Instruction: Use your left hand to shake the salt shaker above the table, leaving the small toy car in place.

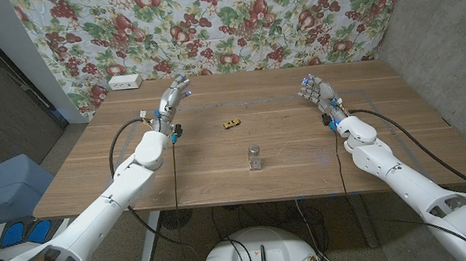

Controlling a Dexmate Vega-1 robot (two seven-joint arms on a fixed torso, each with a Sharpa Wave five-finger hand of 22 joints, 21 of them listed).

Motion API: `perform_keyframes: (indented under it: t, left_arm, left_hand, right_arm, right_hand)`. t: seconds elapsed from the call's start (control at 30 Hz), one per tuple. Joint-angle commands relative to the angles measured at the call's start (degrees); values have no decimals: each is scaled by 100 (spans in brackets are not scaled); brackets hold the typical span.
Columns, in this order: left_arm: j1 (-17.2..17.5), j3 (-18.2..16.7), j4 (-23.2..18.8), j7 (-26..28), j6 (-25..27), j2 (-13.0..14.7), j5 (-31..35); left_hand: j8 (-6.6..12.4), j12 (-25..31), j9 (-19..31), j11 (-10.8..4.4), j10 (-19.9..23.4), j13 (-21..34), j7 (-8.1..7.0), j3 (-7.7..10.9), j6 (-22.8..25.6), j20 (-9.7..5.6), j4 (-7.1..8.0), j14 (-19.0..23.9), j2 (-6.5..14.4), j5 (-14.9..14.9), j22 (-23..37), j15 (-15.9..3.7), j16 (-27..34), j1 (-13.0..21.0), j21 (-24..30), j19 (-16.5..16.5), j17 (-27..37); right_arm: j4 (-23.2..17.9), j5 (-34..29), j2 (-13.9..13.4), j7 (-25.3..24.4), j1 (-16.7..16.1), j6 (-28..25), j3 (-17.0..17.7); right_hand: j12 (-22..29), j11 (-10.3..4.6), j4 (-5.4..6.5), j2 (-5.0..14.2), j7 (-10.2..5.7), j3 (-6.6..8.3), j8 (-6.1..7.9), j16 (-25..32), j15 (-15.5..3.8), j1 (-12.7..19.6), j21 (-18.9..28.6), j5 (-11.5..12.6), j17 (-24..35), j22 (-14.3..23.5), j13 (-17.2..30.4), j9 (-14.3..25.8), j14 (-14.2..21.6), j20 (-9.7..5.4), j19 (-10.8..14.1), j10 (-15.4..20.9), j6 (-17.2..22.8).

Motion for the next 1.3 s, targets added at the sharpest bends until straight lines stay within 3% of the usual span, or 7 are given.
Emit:
perform_keyframes:
  t: [0.03, 0.77, 1.3]
  left_arm:
    - [52, 4, -278, 102, -10, 210, 462]
    - [144, -4, -760, -75, -128, 520, 1002]
    - [78, 52, -1028, -376, -148, 751, 1436]
  left_hand:
    - [40, -26, 9, -15, 69, 7, -14, 15, 72, 0, -47, 69, -5, -18, 20, -16, -37, 59, 39, 64, 21]
    - [16, -62, 10, -37, 114, 8, -60, 12, 122, -17, -92, 73, 3, -24, 22, -84, -83, 30, 18, 87, 34]
    - [2, -90, 11, -59, 154, 10, -101, 14, 171, -47, -128, 103, 14, -27, 23, -157, -103, 6, 3, 115, 38]
  right_arm:
    - [-108, -42, 9, -128, -47, -34, -13]
    - [62, -106, 113, -86, 29, 125, -67]
    - [-59, -54, 86, -131, -93, 155, -13]
  right_hand:
    - [48, 7, -53, 10, 7, 13, 35, 30, -2, 37, -28, 29, 0, 27, -2, 22, 76, -18, 50, 46, 36]
    - [42, 7, -129, 19, 5, 23, 26, 40, -5, 59, -63, 59, -13, 30, -3, 23, 77, -15, 77, 71, 48]
    - [35, 21, -167, 29, 2, 23, 18, 48, 1, 56, -94, 74, -18, 32, -4, 23, 73, -21, 91, 80, 51]
